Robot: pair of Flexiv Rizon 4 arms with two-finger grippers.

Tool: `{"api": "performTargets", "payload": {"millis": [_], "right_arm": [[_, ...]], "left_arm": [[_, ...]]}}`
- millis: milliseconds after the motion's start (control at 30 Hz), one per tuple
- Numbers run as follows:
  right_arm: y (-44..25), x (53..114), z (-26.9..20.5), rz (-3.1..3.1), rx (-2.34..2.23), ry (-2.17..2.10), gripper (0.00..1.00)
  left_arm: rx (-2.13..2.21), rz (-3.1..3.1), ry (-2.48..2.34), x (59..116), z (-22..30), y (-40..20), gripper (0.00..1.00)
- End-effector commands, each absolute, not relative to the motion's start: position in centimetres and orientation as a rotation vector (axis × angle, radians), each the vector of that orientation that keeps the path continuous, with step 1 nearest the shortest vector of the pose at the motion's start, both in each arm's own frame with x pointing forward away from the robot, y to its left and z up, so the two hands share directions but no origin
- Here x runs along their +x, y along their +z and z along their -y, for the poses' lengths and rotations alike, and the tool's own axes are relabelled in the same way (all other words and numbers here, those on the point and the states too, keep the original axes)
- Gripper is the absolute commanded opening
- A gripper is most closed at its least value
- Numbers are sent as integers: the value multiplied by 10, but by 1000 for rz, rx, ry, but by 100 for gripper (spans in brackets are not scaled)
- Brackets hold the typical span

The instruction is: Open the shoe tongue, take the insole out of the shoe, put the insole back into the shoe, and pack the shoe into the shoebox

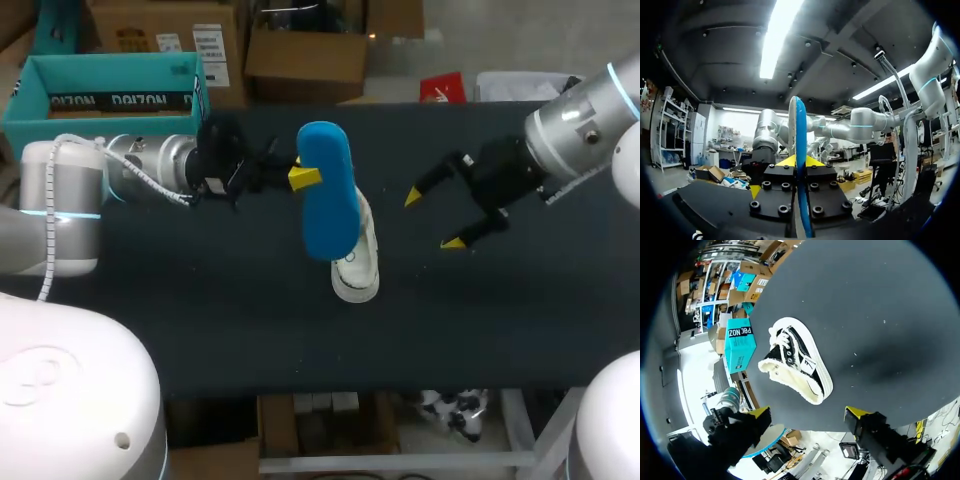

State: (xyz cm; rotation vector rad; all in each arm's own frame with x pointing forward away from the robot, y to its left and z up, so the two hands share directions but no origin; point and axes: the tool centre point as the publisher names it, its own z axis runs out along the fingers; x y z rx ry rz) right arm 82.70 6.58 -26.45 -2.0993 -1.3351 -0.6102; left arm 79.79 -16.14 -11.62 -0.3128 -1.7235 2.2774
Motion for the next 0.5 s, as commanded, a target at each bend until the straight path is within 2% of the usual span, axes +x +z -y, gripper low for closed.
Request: {"api": "performTargets", "payload": {"millis": [33, 233, 400, 500], "right_arm": [[-265, 827, -66, 1334, -2099, -610, 100], [-264, 824, -68, 1270, -2067, -606, 100], [-266, 818, -70, 826, -2047, -506, 100], [-266, 813, -77, 788, -2070, -431, 100]], "left_arm": [[-247, 1696, 2256, 797, 157, -117, 0], [-247, 1695, 2238, 797, 156, -116, 0], [-247, 1695, 2238, 797, 156, -116, 0], [-247, 1695, 2238, 797, 156, -116, 0]]}}
